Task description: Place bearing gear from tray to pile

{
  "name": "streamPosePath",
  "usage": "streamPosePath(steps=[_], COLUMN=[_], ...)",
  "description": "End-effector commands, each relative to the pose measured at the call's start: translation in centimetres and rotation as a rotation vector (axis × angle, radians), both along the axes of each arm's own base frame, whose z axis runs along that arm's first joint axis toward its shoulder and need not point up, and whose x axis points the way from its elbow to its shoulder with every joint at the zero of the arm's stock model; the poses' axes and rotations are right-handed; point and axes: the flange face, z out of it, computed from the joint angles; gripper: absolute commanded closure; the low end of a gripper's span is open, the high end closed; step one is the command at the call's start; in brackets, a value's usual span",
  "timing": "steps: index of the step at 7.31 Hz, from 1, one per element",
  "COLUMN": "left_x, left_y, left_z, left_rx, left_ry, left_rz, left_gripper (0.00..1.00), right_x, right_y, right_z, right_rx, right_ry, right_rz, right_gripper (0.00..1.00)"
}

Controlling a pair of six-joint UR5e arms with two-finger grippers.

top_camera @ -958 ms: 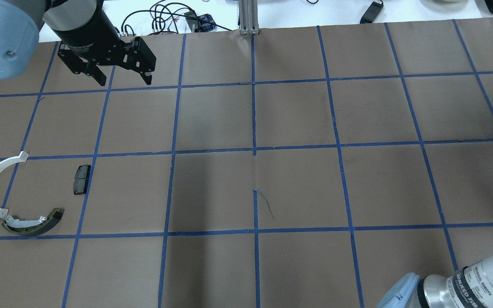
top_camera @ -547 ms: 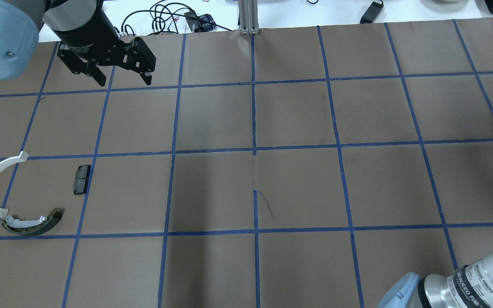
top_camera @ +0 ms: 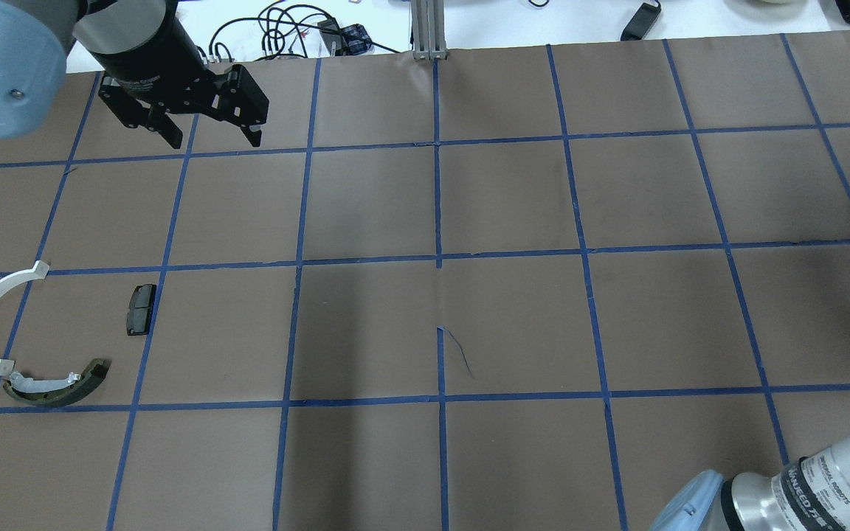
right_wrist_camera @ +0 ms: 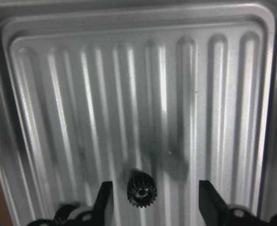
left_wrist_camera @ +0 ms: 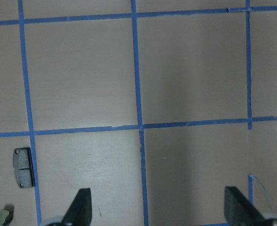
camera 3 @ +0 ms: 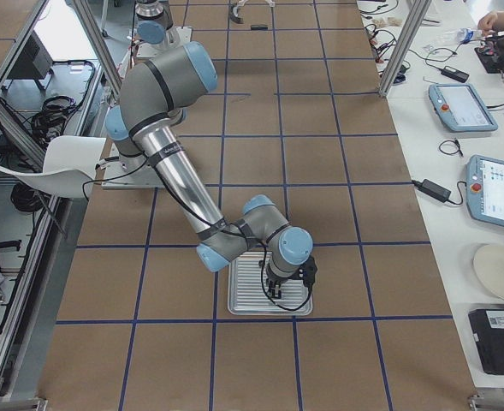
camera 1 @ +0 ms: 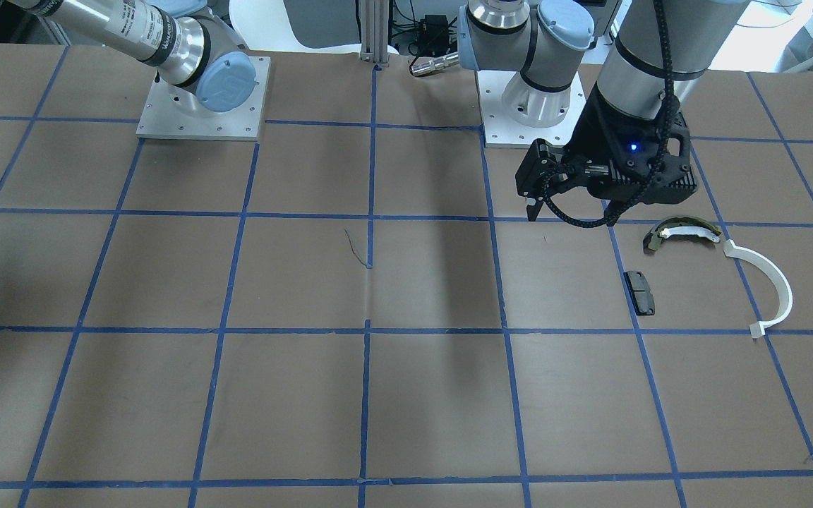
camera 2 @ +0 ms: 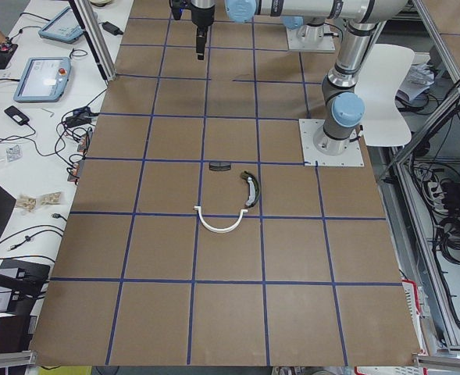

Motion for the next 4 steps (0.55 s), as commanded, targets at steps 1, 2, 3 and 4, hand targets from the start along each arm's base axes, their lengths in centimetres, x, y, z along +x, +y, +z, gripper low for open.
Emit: streamPosePath(steps=[1,2,3,4], left_x=[0.0,0.0,0.08,0.08], left_y=[0.1,0.17,0.17,0.3], left_z=[0.14,0.14,0.32,0.39], left_rx=[-0.001,-0.001,-0.006,-0.006], left_ry=[0.0,0.0,0.0,0.0], left_rz=[0.001,0.001,0.001,0.001], left_gripper=[0.0,0.0,0.0,0.0], right_x=[-0.05,-0.05,-0.06,0.04], right_y=[0.0,0.0,0.02,-0.03], right_z=[-0.55,-0.55,-0.44,-0.47], right_rx=[0.005,0.005,0.005,0.008], right_ry=[-0.007,-0.007,-0.004,-0.006], right_rz=[0.001,-0.001,-0.001,0.001], right_gripper=[0.34,0.38,0.53,0.81])
